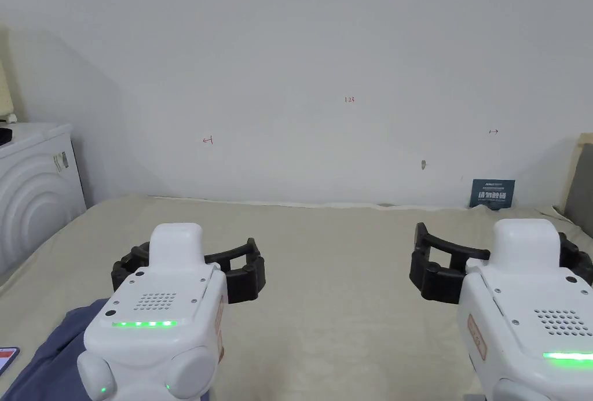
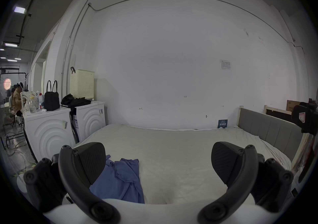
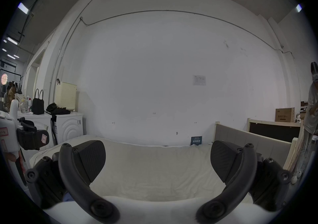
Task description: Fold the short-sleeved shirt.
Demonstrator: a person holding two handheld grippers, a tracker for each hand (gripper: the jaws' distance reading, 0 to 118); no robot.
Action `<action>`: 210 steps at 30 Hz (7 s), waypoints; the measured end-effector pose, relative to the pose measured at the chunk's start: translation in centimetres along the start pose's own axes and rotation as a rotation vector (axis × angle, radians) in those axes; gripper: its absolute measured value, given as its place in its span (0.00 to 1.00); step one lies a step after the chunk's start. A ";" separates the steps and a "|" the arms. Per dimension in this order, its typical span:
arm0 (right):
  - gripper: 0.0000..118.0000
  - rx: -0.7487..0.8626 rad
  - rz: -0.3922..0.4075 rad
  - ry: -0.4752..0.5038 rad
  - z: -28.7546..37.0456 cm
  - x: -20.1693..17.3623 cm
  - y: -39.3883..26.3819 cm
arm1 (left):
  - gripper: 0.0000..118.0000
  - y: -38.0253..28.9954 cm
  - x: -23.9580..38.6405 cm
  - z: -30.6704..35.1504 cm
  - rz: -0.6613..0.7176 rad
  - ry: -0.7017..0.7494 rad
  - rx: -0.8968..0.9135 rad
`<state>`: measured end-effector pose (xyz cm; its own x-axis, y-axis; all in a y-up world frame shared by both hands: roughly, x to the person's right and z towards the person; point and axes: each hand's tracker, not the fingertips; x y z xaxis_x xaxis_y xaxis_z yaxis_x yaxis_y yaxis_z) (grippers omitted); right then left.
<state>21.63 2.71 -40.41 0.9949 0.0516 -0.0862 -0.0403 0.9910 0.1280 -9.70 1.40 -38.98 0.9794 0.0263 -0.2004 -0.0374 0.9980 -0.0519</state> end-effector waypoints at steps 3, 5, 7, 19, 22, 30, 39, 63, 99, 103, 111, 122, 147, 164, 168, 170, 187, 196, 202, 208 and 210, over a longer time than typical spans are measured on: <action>1.00 -0.001 -0.011 0.009 0.0 0.2 0.2 | 1.00 0.0 0.0 0.0 -0.006 0.001 0.006; 1.00 -0.005 -0.021 0.011 -0.1 0.2 0.2 | 1.00 0.0 0.0 0.0 -0.004 -0.001 0.003; 1.00 -0.005 -0.025 0.013 -0.3 0.2 0.2 | 1.00 0.0 0.0 0.0 -0.005 0.001 0.009; 1.00 0.016 0.041 0.043 -4.1 -0.7 1.8 | 1.00 2.6 0.1 -1.2 -0.037 -0.015 0.060; 1.00 -0.021 0.045 0.067 -5.3 -0.9 2.5 | 1.00 3.1 0.6 -1.9 -0.069 -0.004 0.056; 1.00 -0.004 0.068 0.067 -6.3 -1.0 3.2 | 1.00 2.7 0.6 -3.1 -0.044 -0.030 0.036; 1.00 -0.026 0.045 0.031 -6.6 -0.4 2.0 | 1.00 2.2 -0.1 -3.6 -0.009 -0.019 0.018; 0.00 -0.021 0.021 0.113 -5.7 -2.6 2.0 | 0.03 2.0 -2.3 -1.3 -0.047 0.022 0.092; 0.00 -0.136 0.004 0.336 -11.3 -9.9 -3.2 | 0.07 -8.6 -11.1 -12.6 -0.135 0.196 -0.310; 0.00 -0.229 0.017 0.343 -12.7 -8.4 -5.0 | 0.80 -15.2 -11.0 -19.9 -0.028 0.108 -0.530; 0.00 -0.318 -0.054 0.288 -13.3 -5.0 -8.3 | 0.99 -27.7 -12.6 -33.2 0.009 0.140 -0.940; 0.00 -0.402 -0.040 0.269 -15.4 -4.5 -12.7 | 0.90 -29.8 -12.7 -33.6 0.066 0.188 -1.074; 0.00 -0.196 -0.038 0.259 -12.2 -5.4 -7.5 | 0.05 -8.2 -13.7 -25.4 0.061 0.143 -0.218; 0.00 -0.103 -0.093 0.146 -10.2 -0.9 -5.8 | 0.05 -3.1 5.5 -19.5 -0.083 -0.321 -0.097; 0.00 -0.130 -0.062 0.081 -10.0 0.7 -6.2 | 0.05 -6.8 11.9 -18.9 -0.239 -0.391 -0.193; 0.00 -0.143 -0.057 0.072 -10.2 1.5 -6.6 | 0.05 -9.6 14.7 -18.8 -0.272 -0.372 -0.274; 0.00 -0.263 -0.064 0.012 -8.9 4.8 -9.7 | 0.10 -29.1 25.6 -19.2 -0.420 -0.571 -0.744; 0.00 -0.172 -0.048 0.043 -8.4 2.1 -9.1 | 1.00 -18.4 15.3 -16.4 -0.225 -0.453 -0.428; 0.00 -0.062 -0.073 0.040 -6.9 0.5 -5.6 | 1.00 -7.9 6.0 -11.3 -0.015 -0.258 -0.127; 0.00 -0.057 -0.066 0.031 -5.9 -0.3 -4.0 | 1.00 -3.2 -1.2 -5.7 0.024 -0.026 0.039; 0.00 -0.096 -0.076 0.016 -5.7 -0.4 -4.2 | 0.92 -3.3 -2.5 -4.2 0.004 0.041 0.059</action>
<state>20.88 -0.76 -46.50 0.9939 -0.0225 -0.1083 0.0254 0.9994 0.0254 -12.85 -2.20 -42.38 0.9702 0.0291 -0.2405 -0.0283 0.9996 0.0068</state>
